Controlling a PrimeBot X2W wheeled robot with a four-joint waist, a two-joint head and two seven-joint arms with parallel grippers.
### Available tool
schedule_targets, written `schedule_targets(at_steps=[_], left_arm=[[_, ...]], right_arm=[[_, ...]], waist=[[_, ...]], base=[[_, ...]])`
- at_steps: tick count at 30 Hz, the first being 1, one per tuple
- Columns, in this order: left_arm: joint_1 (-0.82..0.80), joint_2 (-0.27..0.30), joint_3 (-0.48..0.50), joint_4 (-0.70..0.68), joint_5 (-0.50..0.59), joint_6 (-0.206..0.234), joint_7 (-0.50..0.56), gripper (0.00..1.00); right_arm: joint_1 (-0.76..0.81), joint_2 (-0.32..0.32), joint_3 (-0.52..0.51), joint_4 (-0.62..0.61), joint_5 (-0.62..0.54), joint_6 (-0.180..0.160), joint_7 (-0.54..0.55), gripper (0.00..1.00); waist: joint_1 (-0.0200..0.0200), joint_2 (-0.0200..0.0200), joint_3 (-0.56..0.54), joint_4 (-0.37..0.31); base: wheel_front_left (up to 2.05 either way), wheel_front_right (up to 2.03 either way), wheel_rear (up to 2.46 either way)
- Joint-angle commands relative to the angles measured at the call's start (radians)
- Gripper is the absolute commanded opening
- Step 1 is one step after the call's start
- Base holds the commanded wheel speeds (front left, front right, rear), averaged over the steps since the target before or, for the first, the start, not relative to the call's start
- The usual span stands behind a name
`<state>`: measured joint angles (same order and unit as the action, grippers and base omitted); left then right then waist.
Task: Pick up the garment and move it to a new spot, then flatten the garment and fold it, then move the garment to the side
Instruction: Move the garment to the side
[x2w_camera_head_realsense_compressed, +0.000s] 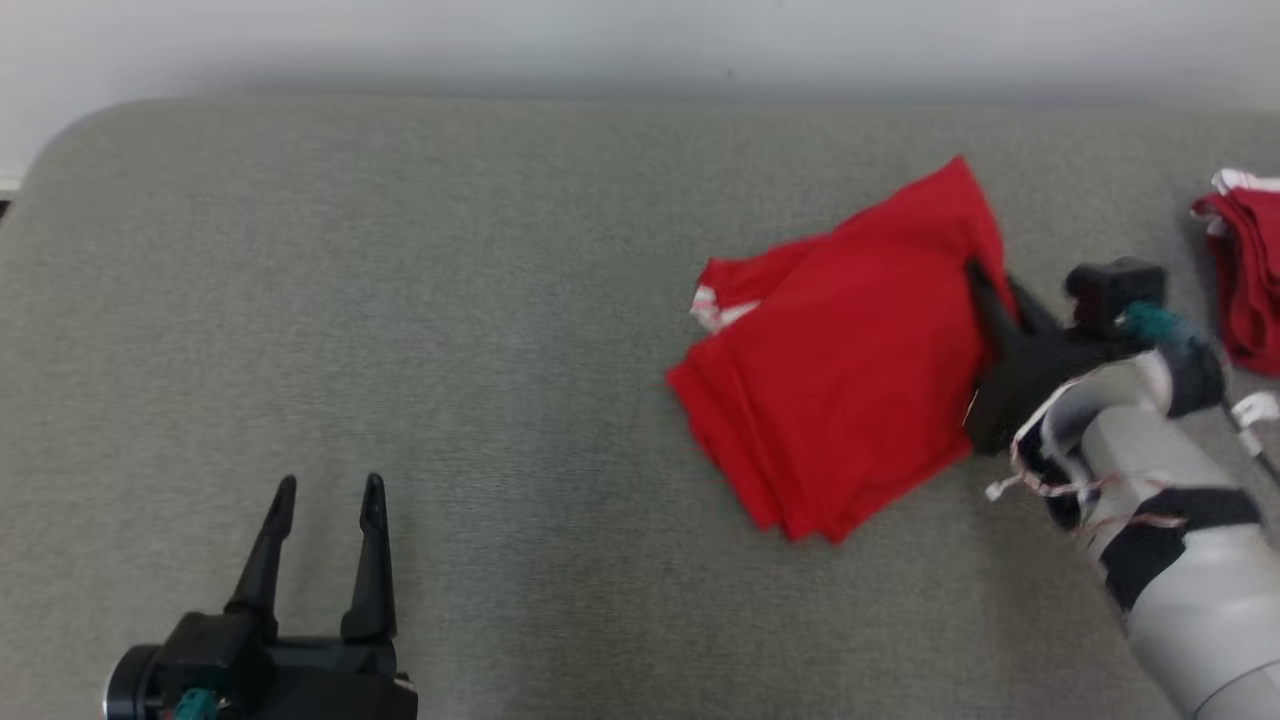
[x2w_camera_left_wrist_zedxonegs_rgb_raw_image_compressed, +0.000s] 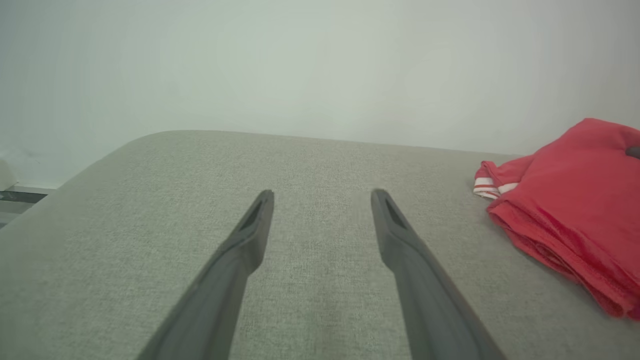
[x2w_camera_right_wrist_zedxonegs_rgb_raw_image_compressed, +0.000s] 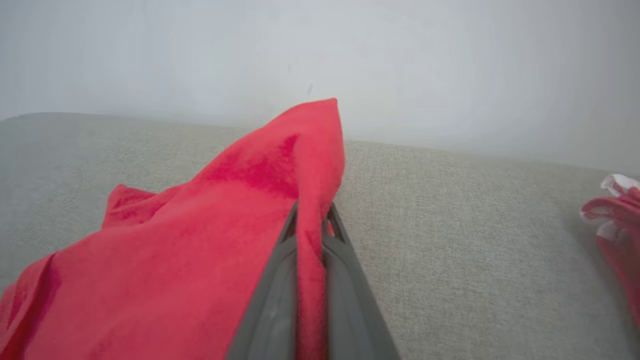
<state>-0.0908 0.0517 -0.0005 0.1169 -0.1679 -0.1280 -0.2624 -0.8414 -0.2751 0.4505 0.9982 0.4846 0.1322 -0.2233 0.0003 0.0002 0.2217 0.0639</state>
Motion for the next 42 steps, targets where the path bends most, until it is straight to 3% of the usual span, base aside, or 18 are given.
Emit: schedule_targets(at_steps=[1, 13, 27, 34, 42], left_arm=[[-0.027, 0.000, 0.002, -0.010, 0.008, 0.000, -0.003, 1.00], [-0.113, 0.064, -0.006, -0.092, 0.046, -0.002, -0.003, 1.00], [-0.083, 0.118, 0.002, -0.181, 0.056, 0.001, 0.003, 1.00], [-0.073, 0.130, 0.000, -0.232, 0.061, 0.008, 0.019, 1.00], [-0.069, 0.147, 0.003, -0.277, 0.059, 0.013, 0.041, 1.00]], right_arm=[[-0.030, -0.026, 0.005, -0.008, 0.011, -0.002, -0.003, 0.00], [-0.233, -0.199, 0.076, -0.042, 0.074, -0.002, -0.001, 0.00], [-0.375, -0.389, 0.174, -0.016, 0.143, -0.002, 0.061, 0.00], [-0.442, -0.441, 0.220, 0.037, 0.115, -0.002, 0.069, 0.00], [-0.518, -0.425, 0.239, 0.144, 0.085, -0.002, 0.056, 0.00]], waist=[[-0.0003, -0.0002, 0.088, -0.092], [-0.0003, -0.0002, 0.253, -0.258], [-0.0003, -0.0002, 0.323, -0.303], [-0.0003, -0.0002, 0.346, -0.310], [-0.0003, -0.0002, 0.375, -0.316]], base=[[0.00, 0.00, 0.00], [0.00, 0.00, 0.00], [0.00, 0.00, 0.00], [0.00, 0.00, 0.00], [0.00, 0.00, 0.00]])
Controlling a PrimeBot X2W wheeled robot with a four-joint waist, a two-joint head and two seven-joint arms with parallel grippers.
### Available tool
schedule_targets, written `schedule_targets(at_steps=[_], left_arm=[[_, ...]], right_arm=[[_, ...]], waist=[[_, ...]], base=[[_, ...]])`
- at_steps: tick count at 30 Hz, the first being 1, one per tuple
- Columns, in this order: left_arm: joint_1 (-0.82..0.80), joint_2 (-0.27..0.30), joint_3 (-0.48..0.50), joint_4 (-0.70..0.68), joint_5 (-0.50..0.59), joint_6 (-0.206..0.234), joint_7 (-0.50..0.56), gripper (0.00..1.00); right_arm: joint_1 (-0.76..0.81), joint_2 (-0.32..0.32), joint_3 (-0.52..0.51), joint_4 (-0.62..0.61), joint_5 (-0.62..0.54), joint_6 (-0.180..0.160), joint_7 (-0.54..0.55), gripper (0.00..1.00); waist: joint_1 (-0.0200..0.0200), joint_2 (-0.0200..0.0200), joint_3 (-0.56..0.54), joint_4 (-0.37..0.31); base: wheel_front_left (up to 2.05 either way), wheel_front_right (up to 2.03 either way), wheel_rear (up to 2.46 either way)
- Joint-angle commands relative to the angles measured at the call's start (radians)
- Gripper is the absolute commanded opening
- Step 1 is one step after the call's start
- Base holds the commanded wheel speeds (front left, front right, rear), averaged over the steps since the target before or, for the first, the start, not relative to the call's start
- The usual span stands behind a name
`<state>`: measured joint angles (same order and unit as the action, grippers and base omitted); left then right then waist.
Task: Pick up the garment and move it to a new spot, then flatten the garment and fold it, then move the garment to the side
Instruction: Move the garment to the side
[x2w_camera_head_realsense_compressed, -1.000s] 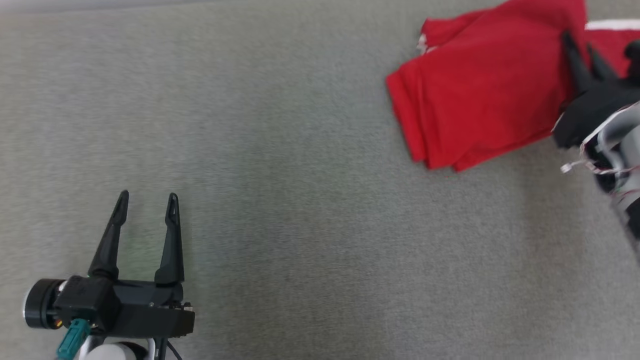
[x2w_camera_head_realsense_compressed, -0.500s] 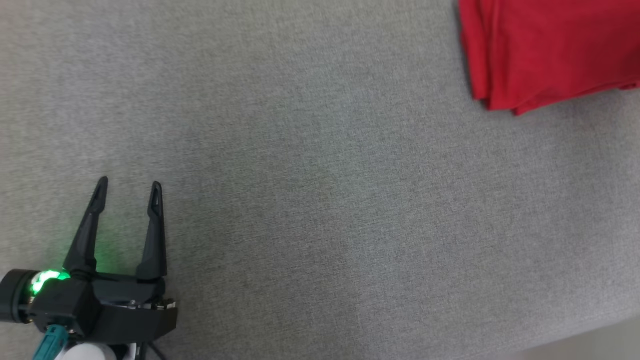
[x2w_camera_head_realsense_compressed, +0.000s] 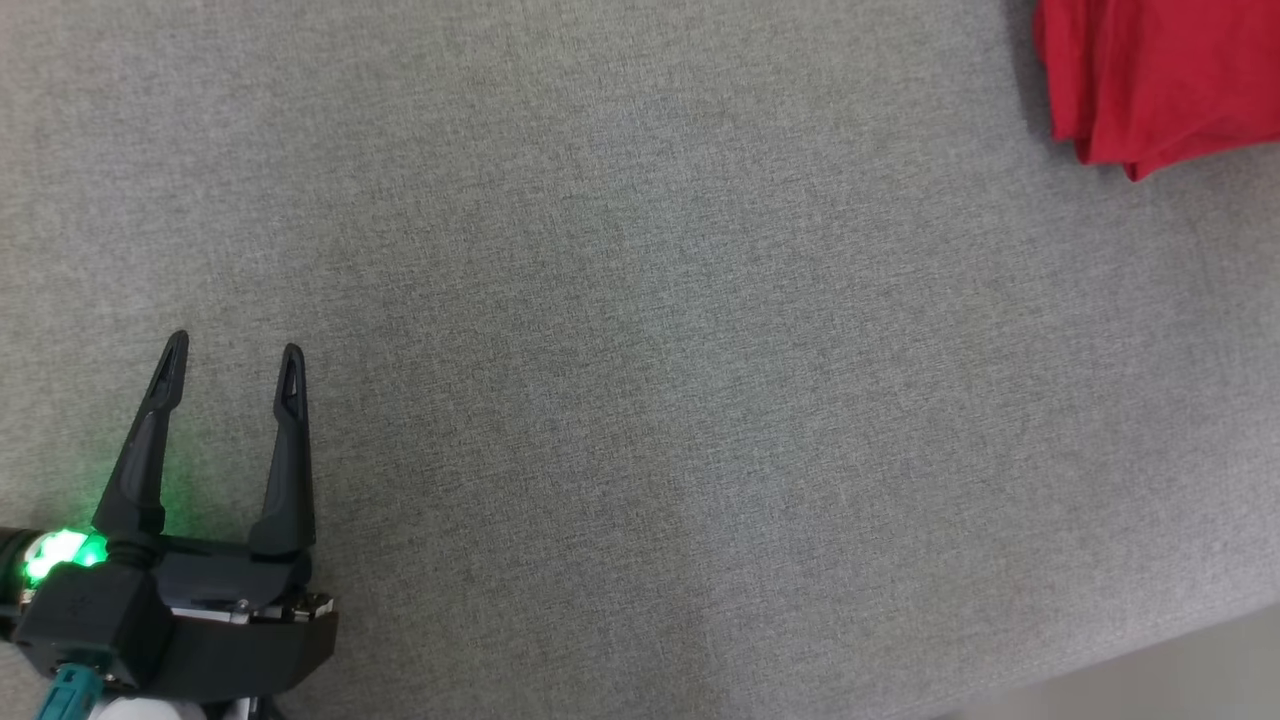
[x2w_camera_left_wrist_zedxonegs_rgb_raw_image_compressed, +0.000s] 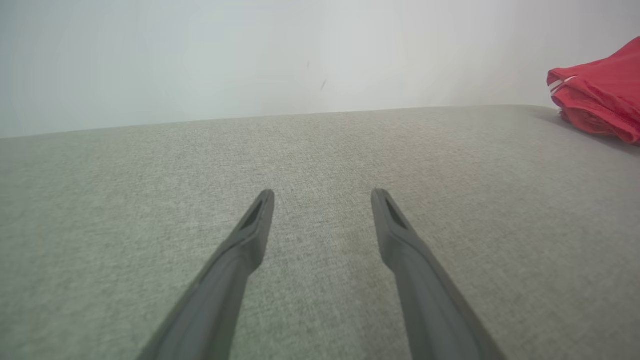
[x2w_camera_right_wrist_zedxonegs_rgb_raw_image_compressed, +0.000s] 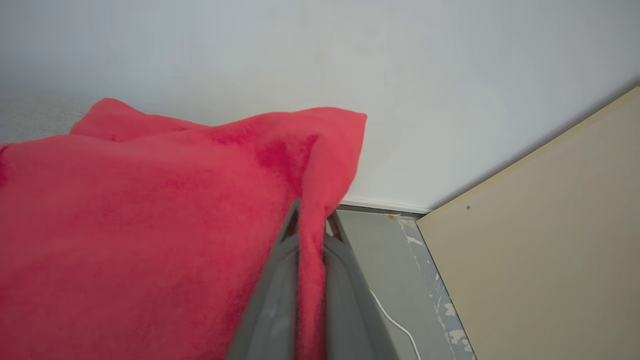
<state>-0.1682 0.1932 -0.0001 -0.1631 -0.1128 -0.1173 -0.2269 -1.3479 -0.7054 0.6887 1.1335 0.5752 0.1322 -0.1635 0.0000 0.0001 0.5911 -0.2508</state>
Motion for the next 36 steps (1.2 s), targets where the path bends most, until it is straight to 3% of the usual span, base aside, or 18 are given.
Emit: schedule_targets(at_steps=[1, 3, 4, 5, 12, 19, 29, 36], left_arm=[[0.007, 0.006, 0.002, 0.002, 0.003, 0.004, 0.007, 1.00], [0.009, 0.007, 0.001, 0.002, 0.002, 0.007, 0.007, 1.00], [0.010, 0.007, 0.001, 0.003, 0.001, 0.008, 0.007, 1.00], [0.010, 0.008, 0.001, 0.005, -0.001, 0.010, 0.007, 1.00], [0.010, 0.009, 0.007, 0.027, -0.013, 0.017, 0.000, 1.00], [0.037, -0.021, 0.004, 0.084, -0.038, 0.027, -0.024, 1.00], [0.102, -0.055, 0.021, 0.148, -0.056, 0.039, -0.038, 1.00], [0.169, -0.076, 0.020, 0.163, -0.058, 0.040, -0.038, 1.00]], right_arm=[[-0.017, 0.010, -0.001, 0.025, -0.003, -0.002, -0.003, 0.00], [-0.025, 0.018, 0.003, 0.053, -0.012, -0.002, -0.003, 0.00], [-0.034, 0.019, 0.003, 0.063, -0.017, -0.002, -0.012, 0.38], [-0.037, 0.024, 0.001, 0.076, -0.018, -0.002, -0.014, 1.00], [-0.050, 0.058, -0.013, 0.121, -0.036, -0.002, -0.054, 1.00], [-0.005, 0.090, -0.059, 0.082, 0.000, -0.002, -0.099, 1.00], [0.163, 0.100, -0.190, -0.143, 0.004, -0.002, -0.102, 1.00], [0.367, 0.137, -0.337, -0.310, -0.019, -0.002, -0.102, 1.00]], waist=[[0.0000, -0.0001, 0.009, -0.001], [0.0000, -0.0001, 0.013, -0.001], [0.0000, -0.0001, 0.014, -0.001], [0.0000, -0.0001, 0.016, -0.001], [0.0000, -0.0001, -0.005, 0.001], [0.0000, -0.0001, -0.117, 0.036], [0.0000, -0.0001, -0.297, 0.110], [0.0000, -0.0001, -0.417, 0.175]], base=[[0.00, 0.00, 0.00], [0.00, 0.00, 0.00], [0.00, 0.00, 0.00], [0.00, 0.00, 0.00], [0.00, 0.00, 0.00], [0.00, 0.00, 0.00], [0.00, 0.00, 0.00], [0.00, 0.00, 0.00]])
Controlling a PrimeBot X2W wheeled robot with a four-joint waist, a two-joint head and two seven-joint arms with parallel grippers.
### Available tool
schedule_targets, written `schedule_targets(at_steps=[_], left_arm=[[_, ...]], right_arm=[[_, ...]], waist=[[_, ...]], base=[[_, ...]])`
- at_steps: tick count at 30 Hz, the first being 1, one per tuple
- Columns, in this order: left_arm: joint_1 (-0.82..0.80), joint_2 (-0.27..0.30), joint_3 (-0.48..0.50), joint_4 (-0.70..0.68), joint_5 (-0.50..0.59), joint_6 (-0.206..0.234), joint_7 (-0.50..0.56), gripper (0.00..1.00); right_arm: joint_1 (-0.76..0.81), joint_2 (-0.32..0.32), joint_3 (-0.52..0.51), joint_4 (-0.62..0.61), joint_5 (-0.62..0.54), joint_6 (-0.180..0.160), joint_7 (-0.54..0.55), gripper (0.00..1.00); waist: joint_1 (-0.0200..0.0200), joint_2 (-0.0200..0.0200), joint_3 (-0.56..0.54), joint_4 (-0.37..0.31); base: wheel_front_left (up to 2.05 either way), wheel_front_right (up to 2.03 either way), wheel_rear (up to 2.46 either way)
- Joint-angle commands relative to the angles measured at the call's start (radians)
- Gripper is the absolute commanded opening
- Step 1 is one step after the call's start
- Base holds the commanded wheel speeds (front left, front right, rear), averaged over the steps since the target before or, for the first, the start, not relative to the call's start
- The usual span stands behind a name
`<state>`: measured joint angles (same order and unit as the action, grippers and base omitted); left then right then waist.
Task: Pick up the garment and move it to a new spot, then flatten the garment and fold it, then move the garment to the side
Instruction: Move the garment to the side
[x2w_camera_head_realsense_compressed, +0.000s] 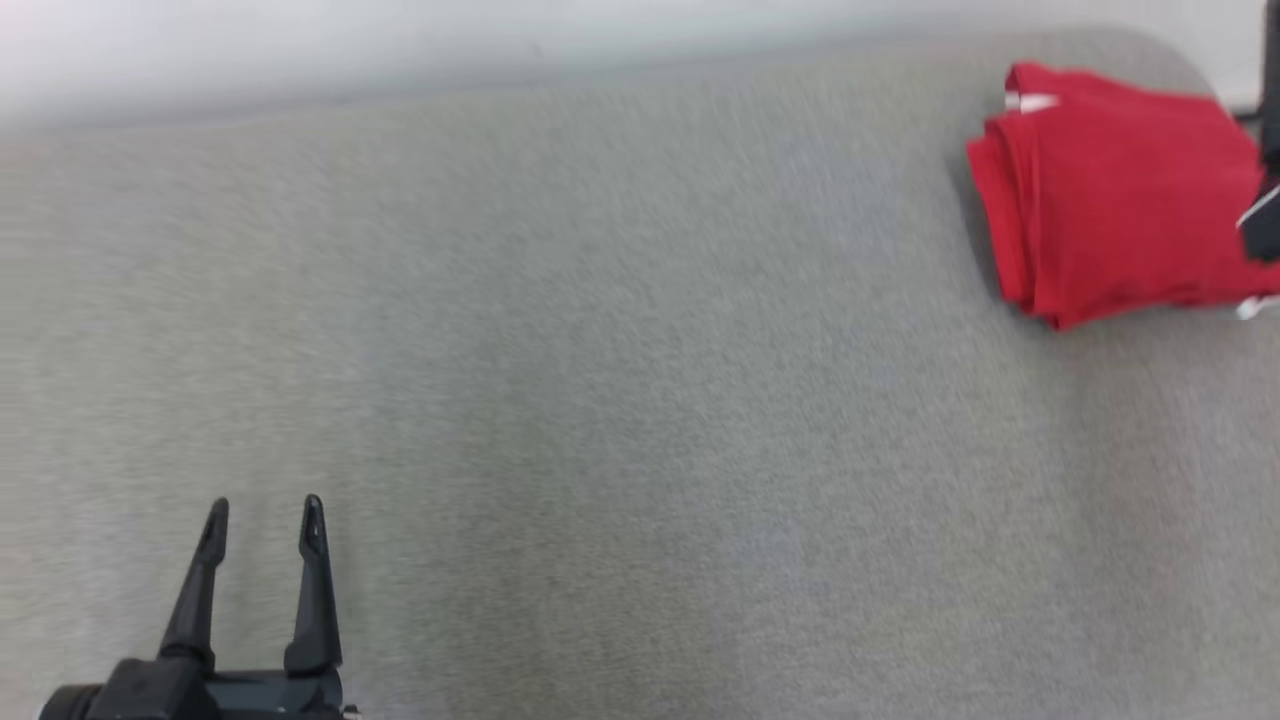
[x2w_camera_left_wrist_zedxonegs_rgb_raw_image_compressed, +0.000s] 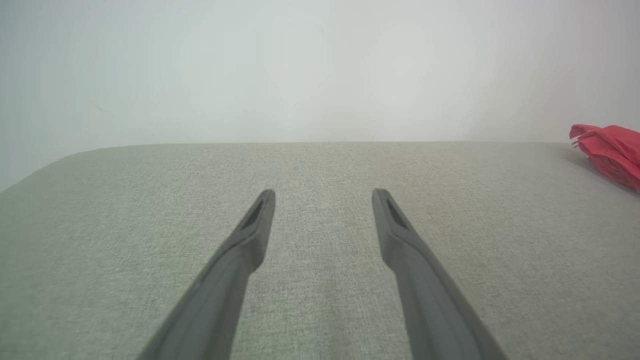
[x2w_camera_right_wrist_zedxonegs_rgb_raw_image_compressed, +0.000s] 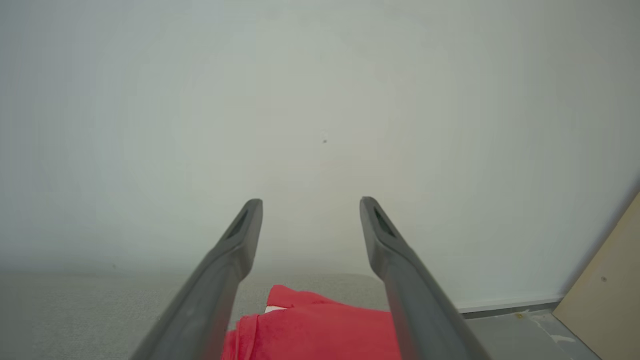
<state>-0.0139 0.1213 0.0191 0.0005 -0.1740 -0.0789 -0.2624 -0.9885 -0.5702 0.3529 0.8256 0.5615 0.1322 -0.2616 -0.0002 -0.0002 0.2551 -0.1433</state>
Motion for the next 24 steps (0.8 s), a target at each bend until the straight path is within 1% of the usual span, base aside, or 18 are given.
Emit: schedule_targets(at_steps=[1, 8, 14, 18, 24], left_arm=[[0.020, -0.006, -0.002, 0.002, 0.003, 0.001, -0.002, 1.00], [0.055, -0.014, 0.012, 0.025, -0.011, -0.006, -0.003, 1.00], [0.091, -0.027, 0.008, 0.032, -0.015, 0.000, -0.003, 1.00], [0.098, -0.029, 0.017, 0.035, -0.023, -0.001, -0.003, 1.00], [0.102, -0.032, 0.029, 0.039, -0.024, -0.003, -0.003, 1.00]], right_arm=[[0.032, 0.011, -0.013, -0.017, -0.014, -0.002, -0.004, 1.00], [0.190, 0.076, -0.070, -0.108, -0.066, -0.002, -0.004, 1.00], [0.317, 0.113, -0.088, -0.179, -0.069, -0.002, -0.004, 1.00], [0.404, 0.130, -0.098, -0.226, -0.058, -0.002, -0.004, 1.00], [0.554, 0.179, -0.146, -0.309, -0.059, -0.002, -0.004, 1.00]], waist=[[0.0002, 0.0002, -0.095, 0.076], [0.0002, 0.0002, -0.186, 0.110], [0.0002, 0.0002, -0.247, 0.126], [0.0002, 0.0002, -0.262, 0.131], [0.0002, 0.0002, -0.273, 0.130]], base=[[0.00, 0.00, 0.00], [0.00, 0.00, 0.00], [0.00, 0.00, 0.00], [0.00, 0.00, 0.00], [0.00, 0.00, 0.00]])
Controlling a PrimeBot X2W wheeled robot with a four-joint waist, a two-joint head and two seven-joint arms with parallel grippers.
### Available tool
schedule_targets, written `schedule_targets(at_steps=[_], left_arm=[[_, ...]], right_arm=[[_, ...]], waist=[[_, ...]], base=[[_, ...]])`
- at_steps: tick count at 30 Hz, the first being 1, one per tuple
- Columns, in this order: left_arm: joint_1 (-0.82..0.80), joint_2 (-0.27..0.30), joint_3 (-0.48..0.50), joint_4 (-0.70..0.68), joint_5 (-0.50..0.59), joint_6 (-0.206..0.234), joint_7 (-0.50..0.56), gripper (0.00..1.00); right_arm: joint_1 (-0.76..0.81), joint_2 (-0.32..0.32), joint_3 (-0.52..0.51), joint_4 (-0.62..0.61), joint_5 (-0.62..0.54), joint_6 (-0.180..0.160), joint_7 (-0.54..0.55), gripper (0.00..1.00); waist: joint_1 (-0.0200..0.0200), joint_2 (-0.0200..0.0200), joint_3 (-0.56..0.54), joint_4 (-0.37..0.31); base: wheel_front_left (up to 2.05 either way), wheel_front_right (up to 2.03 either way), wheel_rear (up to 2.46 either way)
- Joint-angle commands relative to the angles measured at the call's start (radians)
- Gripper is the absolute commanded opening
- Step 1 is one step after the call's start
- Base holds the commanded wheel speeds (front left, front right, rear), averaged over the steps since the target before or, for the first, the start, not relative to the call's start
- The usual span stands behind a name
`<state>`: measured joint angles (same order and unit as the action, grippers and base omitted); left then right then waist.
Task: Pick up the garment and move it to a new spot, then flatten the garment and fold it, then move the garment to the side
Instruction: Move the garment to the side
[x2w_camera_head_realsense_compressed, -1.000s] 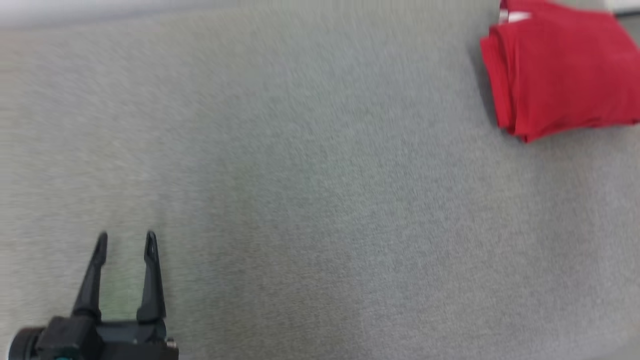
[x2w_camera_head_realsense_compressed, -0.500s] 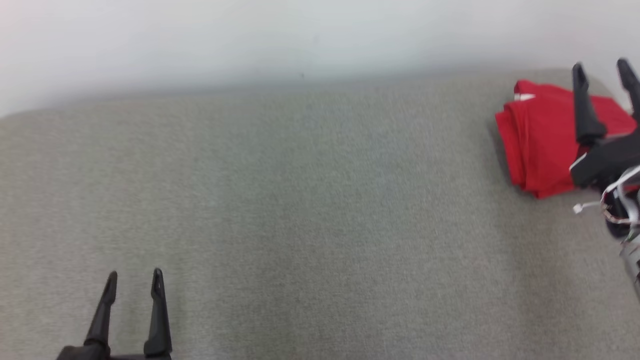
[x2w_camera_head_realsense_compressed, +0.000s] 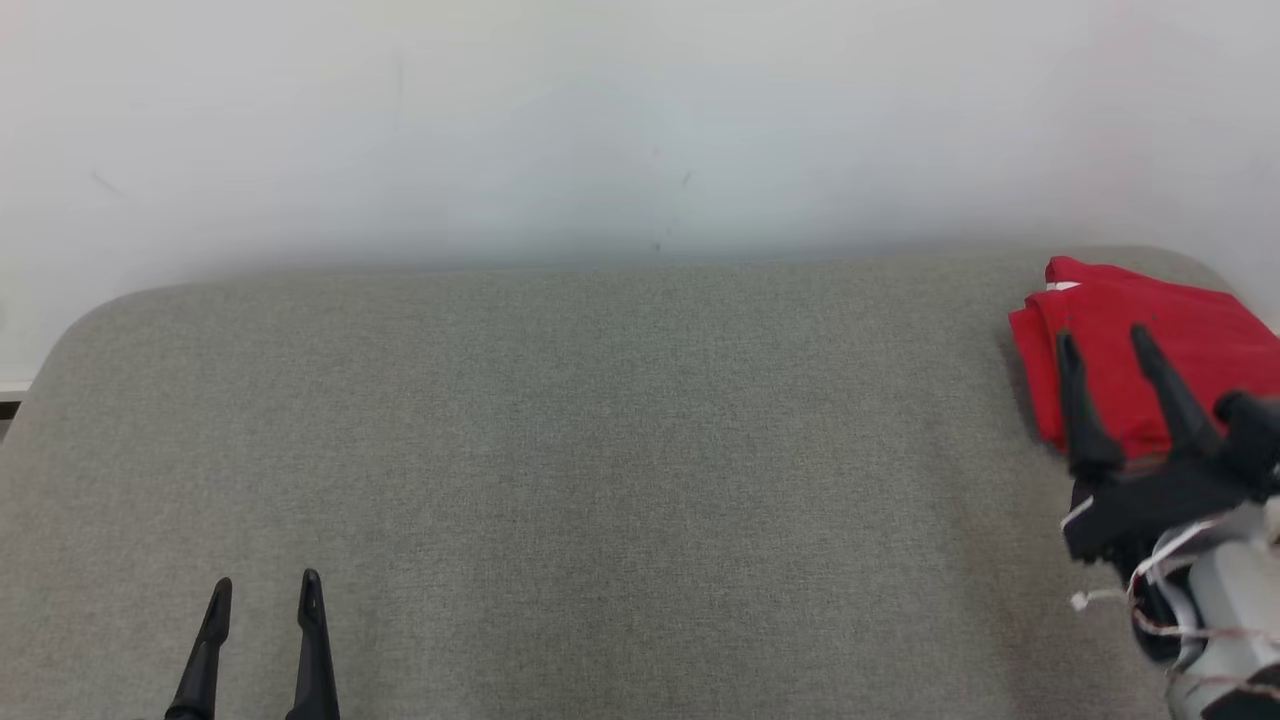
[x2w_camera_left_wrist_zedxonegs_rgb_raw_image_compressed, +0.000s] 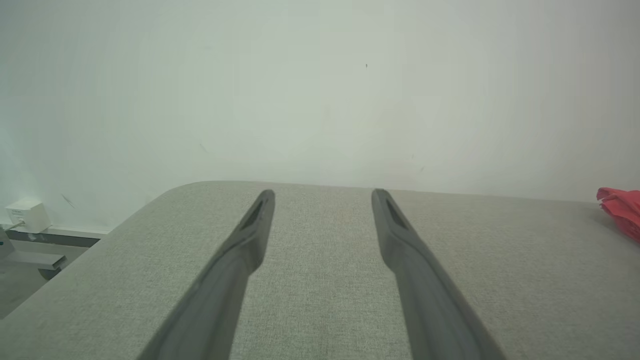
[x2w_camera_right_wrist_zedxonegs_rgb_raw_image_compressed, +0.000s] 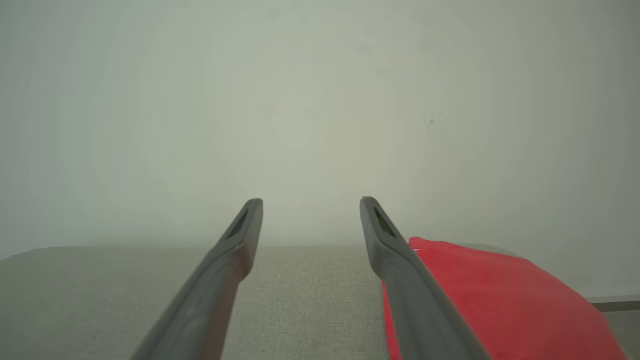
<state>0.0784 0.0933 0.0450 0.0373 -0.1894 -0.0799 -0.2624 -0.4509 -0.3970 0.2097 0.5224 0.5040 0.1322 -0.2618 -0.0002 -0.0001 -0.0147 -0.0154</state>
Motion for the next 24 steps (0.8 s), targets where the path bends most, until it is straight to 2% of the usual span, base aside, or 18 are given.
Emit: schedule_targets(at_steps=[1, 11, 24], left_arm=[[0.009, -0.004, 0.004, 0.003, -0.009, -0.003, -0.003, 1.00], [-0.001, -0.010, 0.013, 0.017, -0.009, -0.007, -0.003, 1.00], [-0.008, -0.002, 0.020, 0.054, 0.004, -0.014, -0.003, 1.00]], right_arm=[[0.040, 0.014, -0.007, -0.019, -0.004, -0.002, -0.004, 1.00], [0.247, 0.100, -0.053, -0.134, -0.008, -0.002, -0.004, 1.00], [0.405, 0.179, -0.103, -0.262, -0.038, -0.002, 0.020, 1.00]], waist=[[0.0002, 0.0001, -0.004, 0.001], [0.0002, 0.0001, -0.015, 0.002], [0.0002, 0.0001, -0.033, -0.002]], base=[[0.00, 0.00, 0.00], [0.00, 0.00, 0.00], [0.00, 0.00, 0.00]])
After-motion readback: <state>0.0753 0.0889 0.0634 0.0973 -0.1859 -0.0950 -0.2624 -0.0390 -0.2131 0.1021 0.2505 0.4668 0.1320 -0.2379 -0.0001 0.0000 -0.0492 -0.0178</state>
